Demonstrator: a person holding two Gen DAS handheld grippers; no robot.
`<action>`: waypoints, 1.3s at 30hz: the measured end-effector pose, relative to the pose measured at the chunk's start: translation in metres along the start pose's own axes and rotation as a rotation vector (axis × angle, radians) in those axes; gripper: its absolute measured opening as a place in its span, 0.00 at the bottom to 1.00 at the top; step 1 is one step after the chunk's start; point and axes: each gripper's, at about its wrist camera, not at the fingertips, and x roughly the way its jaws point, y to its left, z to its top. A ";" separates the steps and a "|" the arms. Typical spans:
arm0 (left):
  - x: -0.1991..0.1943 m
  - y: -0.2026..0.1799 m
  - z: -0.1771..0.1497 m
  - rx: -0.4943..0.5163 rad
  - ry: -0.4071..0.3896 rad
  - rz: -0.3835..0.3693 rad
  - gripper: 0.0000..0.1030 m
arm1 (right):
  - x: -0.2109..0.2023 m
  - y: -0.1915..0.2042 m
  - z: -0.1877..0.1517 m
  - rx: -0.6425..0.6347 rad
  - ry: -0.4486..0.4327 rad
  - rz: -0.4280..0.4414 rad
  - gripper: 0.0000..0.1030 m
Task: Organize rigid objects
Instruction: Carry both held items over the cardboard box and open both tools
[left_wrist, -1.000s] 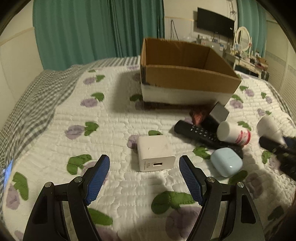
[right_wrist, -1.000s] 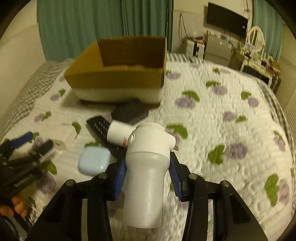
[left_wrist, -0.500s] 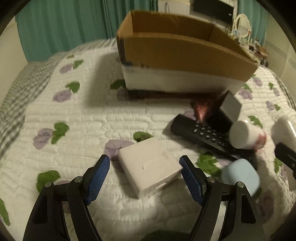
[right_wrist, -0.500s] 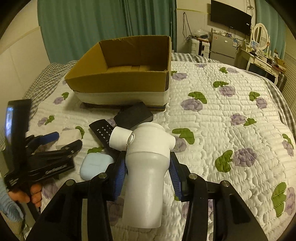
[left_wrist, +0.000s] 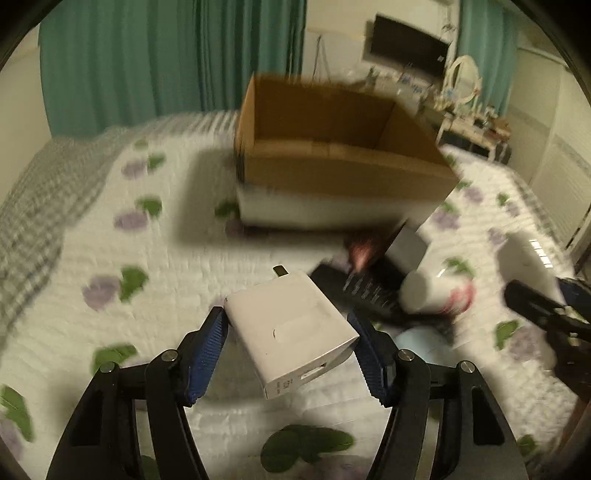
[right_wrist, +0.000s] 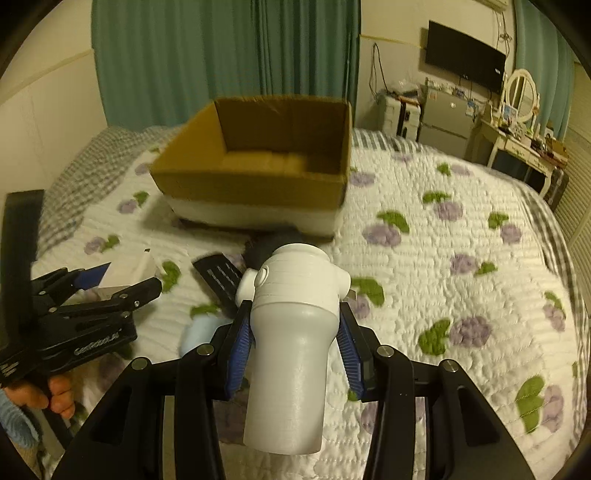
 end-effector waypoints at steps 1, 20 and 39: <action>-0.008 0.000 0.009 0.005 -0.022 -0.006 0.65 | -0.005 0.001 0.008 -0.005 -0.017 0.012 0.42; 0.067 -0.016 0.168 0.133 -0.132 -0.030 0.66 | 0.074 -0.022 0.168 -0.040 -0.158 0.033 0.42; 0.021 0.014 0.156 0.060 -0.208 0.085 0.69 | 0.059 -0.034 0.155 -0.018 -0.160 0.019 0.80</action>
